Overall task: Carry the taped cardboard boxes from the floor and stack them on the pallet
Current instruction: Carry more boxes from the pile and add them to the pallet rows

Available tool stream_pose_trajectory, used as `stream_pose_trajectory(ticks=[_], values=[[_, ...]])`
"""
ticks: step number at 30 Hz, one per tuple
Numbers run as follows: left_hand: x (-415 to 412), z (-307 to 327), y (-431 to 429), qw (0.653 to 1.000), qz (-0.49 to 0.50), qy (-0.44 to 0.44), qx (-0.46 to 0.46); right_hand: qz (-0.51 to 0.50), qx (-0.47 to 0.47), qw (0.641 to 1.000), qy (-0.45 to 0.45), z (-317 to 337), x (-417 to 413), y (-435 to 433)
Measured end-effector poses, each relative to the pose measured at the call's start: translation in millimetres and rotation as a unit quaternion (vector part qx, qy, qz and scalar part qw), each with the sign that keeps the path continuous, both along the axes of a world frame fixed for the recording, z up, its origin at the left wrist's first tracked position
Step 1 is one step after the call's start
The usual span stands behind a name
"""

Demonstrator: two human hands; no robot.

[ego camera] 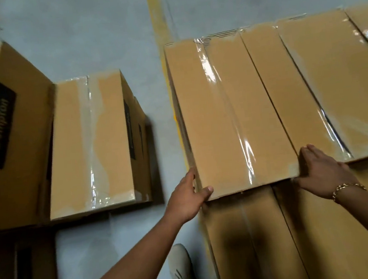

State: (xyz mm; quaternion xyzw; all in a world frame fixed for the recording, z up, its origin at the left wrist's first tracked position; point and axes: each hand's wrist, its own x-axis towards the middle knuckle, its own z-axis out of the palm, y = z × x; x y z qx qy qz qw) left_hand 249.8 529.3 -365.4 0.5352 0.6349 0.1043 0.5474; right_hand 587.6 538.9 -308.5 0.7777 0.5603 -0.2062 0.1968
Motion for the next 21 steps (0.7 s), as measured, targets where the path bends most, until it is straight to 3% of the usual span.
stream_pose_trajectory(ticks=[7,14,21], values=[[-89.4,6.7,-24.2,0.997,0.05,0.049,0.034,0.013,0.084,0.992,0.091,14.8,-81.6,-13.9],[-184.6,16.4,-67.0,0.988,0.119,0.097,0.031,0.075,0.193,0.959,0.194,31.7,-172.7,-50.4],[-291.7,9.2,-105.9,0.971,0.209,0.115,0.013,0.068,0.133,0.94,0.306,4.0,-276.8,-80.2]])
